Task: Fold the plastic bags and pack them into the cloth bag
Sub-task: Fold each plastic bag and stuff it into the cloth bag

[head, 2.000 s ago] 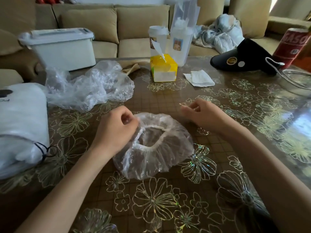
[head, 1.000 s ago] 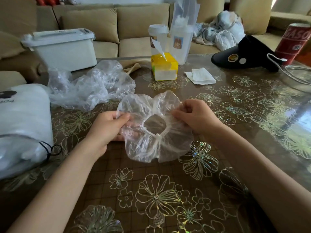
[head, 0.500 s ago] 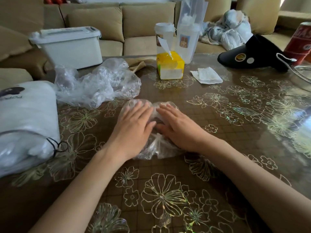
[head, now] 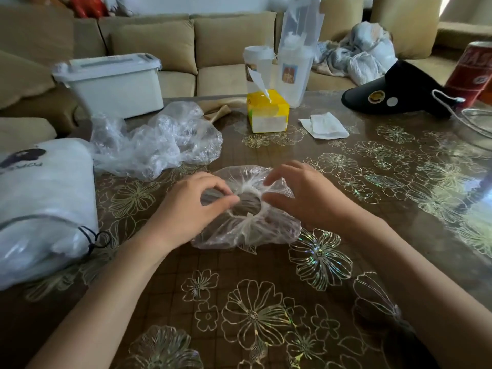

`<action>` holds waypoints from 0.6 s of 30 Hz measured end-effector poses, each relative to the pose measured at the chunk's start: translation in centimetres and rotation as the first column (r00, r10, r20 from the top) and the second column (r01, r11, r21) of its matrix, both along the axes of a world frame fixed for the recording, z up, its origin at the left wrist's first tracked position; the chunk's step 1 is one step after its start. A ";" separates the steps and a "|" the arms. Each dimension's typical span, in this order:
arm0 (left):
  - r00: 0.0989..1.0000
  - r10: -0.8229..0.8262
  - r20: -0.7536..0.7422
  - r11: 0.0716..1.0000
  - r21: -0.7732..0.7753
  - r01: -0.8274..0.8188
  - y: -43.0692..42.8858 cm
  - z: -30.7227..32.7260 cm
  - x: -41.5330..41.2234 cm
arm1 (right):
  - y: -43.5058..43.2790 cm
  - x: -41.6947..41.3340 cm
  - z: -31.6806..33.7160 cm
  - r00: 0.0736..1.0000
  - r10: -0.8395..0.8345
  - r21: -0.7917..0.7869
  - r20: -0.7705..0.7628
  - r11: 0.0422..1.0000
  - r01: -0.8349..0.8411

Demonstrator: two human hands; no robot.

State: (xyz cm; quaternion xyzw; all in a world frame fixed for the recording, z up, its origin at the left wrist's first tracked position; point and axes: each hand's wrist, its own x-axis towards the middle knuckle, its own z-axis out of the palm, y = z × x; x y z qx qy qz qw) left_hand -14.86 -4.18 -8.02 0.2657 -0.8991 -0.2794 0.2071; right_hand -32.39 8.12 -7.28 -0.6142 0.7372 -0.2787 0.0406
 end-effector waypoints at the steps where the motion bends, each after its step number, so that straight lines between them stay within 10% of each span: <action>1: 0.999 -0.054 0.002 0.994 0.099 0.054 0.4 0.6 0.0 | 0.3 0.4 0.8 0.991 0.062 0.046 0.117 0.997 -0.068; 7: 0.878 -0.263 0.401 0.958 0.217 0.188 1.0 1.1 0.1 | 0.5 1.2 0.5 0.987 0.149 0.408 0.055 0.899 -0.159; 13: 0.966 -0.160 0.203 0.982 0.135 0.135 -0.2 1.1 0.5 | 0.1 0.1 0.1 0.963 -0.018 0.120 0.267 0.993 -0.015; 18: 1.000 0.016 -0.013 0.970 0.243 -0.012 -1.4 0.2 1.0 | -0.1 -0.3 -0.8 0.952 0.007 0.273 0.305 0.957 -0.094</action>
